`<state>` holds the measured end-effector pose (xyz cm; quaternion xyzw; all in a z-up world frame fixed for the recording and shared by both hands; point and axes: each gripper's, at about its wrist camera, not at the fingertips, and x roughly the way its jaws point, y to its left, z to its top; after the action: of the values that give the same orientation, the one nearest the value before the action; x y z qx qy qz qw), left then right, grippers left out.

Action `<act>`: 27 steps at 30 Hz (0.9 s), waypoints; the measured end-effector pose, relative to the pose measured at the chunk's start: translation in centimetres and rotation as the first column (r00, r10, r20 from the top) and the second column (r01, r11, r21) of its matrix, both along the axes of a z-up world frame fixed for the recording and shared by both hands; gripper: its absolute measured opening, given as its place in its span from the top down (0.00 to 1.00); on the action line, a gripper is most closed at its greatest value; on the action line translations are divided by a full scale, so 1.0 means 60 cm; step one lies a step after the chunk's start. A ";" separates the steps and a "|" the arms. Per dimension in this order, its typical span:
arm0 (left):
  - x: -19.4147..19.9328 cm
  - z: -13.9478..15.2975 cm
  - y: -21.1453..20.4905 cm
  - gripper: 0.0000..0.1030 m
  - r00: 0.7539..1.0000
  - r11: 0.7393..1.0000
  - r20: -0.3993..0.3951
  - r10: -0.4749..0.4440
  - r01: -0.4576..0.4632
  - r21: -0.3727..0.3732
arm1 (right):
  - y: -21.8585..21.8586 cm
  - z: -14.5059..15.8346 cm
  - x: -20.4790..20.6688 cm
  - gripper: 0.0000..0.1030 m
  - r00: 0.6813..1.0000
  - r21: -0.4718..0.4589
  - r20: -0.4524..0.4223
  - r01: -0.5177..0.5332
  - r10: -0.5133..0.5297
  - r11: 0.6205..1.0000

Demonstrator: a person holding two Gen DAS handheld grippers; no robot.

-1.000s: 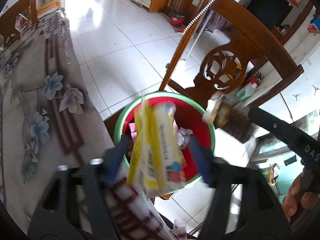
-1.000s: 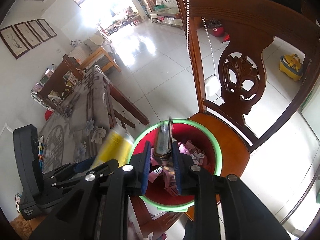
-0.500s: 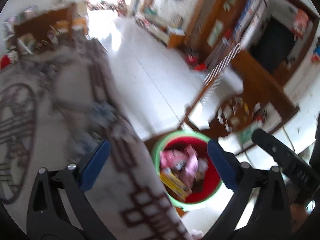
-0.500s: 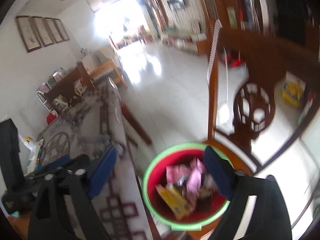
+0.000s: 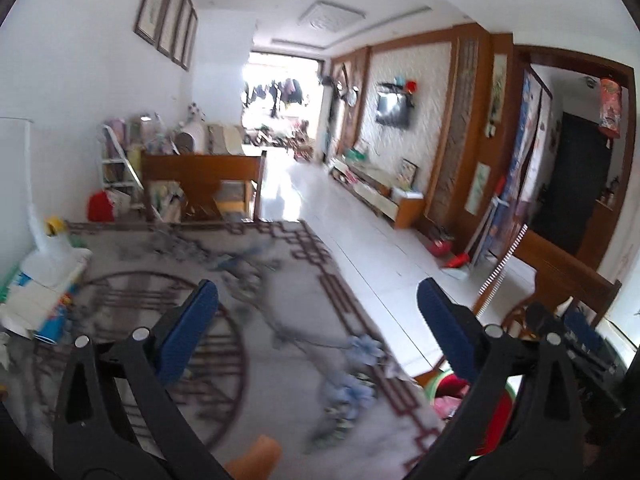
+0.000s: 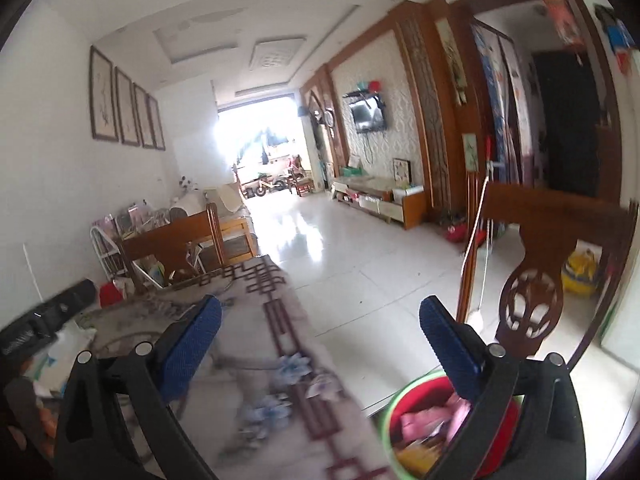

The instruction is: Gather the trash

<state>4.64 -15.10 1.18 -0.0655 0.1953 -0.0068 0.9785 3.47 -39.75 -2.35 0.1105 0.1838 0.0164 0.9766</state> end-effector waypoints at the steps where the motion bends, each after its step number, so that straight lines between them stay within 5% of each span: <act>1: -0.004 0.003 0.016 0.05 1.000 1.000 0.000 0.002 -0.002 -0.007 | 0.017 -0.004 0.000 0.07 1.000 0.001 -0.018 -0.003 0.003 1.000; 15: -0.062 0.017 0.136 0.05 0.997 0.999 0.073 0.033 -0.035 0.025 | 0.181 -0.001 -0.026 0.07 0.990 -0.039 -0.098 -0.103 0.099 0.994; 19: -0.056 0.009 0.162 0.05 0.999 0.998 0.010 0.046 -0.046 -0.031 | 0.199 -0.002 -0.033 0.07 0.990 -0.066 -0.100 -0.103 0.096 0.993; 27: -0.054 0.003 0.166 0.05 1.000 1.000 -0.015 0.016 -0.016 -0.022 | 0.209 -0.007 -0.030 0.07 0.988 -0.068 -0.128 -0.100 0.091 0.993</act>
<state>1.38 -5.17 1.38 -0.0778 0.2017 -0.0006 0.9763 1.64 -27.20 -2.79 0.0660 0.2500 0.0495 0.9647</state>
